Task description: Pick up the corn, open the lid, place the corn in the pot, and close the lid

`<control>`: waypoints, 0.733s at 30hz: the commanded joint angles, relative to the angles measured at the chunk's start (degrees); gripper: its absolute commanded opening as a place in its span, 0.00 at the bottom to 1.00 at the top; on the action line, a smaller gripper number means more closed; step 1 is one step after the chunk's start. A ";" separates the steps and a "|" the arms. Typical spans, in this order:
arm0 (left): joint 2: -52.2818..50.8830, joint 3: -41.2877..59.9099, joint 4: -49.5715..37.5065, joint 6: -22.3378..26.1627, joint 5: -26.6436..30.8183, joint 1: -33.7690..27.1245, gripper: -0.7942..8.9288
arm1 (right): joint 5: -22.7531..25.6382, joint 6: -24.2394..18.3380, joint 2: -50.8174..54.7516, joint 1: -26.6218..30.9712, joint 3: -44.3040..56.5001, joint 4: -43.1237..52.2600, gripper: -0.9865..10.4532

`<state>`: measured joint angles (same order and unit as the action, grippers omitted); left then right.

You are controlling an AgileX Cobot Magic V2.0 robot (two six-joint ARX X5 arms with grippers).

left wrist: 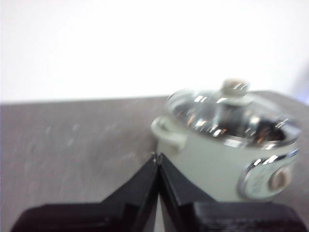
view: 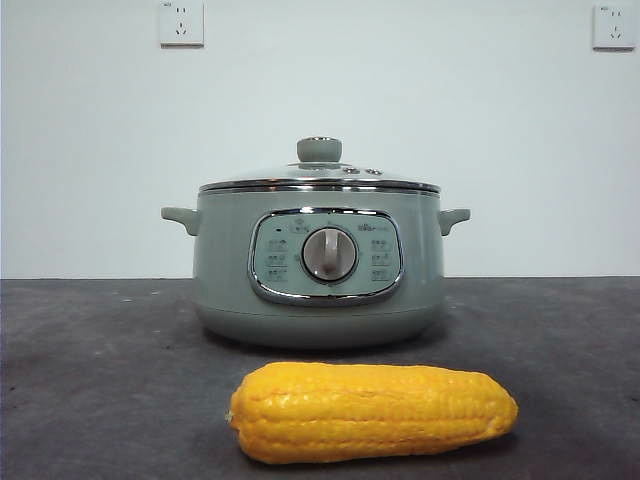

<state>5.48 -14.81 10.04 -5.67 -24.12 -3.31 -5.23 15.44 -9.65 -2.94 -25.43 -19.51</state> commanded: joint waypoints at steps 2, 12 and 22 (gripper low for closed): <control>0.90 -4.70 2.21 -0.35 -2.58 -0.02 0.08 | -5.27 -5.70 -6.27 -0.02 -7.45 -4.83 0.08; 5.38 -18.69 19.23 -3.93 -7.85 0.42 0.08 | -13.99 -6.71 -19.50 -0.04 -23.28 -25.83 0.09; 7.69 -22.21 23.78 -4.57 -12.39 8.87 0.08 | -36.48 -19.10 -29.73 -0.17 -26.51 -33.55 0.09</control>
<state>13.02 -37.08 33.61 -9.74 -35.35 4.91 -40.75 -0.86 -39.00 -2.98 -51.86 -53.08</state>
